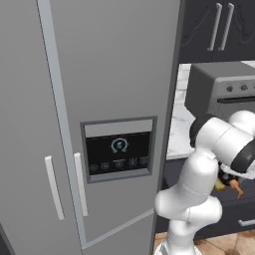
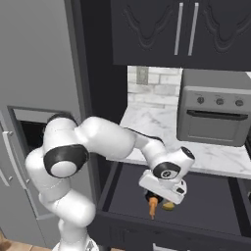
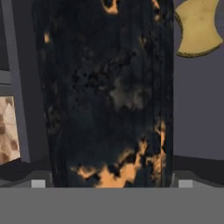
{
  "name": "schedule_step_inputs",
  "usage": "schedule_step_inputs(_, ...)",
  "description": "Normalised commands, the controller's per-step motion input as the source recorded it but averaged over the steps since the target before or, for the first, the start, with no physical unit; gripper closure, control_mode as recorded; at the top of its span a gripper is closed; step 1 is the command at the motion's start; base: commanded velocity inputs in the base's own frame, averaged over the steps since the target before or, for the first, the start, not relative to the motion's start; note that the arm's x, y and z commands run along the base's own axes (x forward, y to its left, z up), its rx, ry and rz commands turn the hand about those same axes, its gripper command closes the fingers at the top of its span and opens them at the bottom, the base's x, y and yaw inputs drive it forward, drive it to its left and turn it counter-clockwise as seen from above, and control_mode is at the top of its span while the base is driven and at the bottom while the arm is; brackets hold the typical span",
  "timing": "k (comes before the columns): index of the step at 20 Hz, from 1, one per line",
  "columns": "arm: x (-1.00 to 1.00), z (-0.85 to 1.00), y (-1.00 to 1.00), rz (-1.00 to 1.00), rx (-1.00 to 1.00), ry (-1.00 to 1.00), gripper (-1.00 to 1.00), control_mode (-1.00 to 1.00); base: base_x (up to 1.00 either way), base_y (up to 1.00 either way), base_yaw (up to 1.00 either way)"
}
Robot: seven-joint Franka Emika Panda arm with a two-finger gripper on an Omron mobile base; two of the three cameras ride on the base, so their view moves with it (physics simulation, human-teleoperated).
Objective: Restock the sink supplies by placing the sponge and soap dispenser on the counter and next to the sink. Make sure the soap dispenser is upright.
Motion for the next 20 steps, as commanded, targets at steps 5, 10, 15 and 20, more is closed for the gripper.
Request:
schedule_step_inputs(5,-0.27,0.97,0.11,0.00,0.00,0.00,1.00,-1.00,0.00,0.00,0.00)
schedule_step_inputs(10,-0.47,0.90,0.05,-0.01,0.00,0.00,1.00,-1.00,0.00,0.00,0.00)
schedule_step_inputs(15,-0.42,0.70,0.24,-0.03,0.00,0.00,1.00,-1.00,0.00,0.00,0.00)
schedule_step_inputs(20,-0.04,0.36,0.54,-0.03,-0.02,0.00,1.00,-1.00,0.00,0.00,0.00)
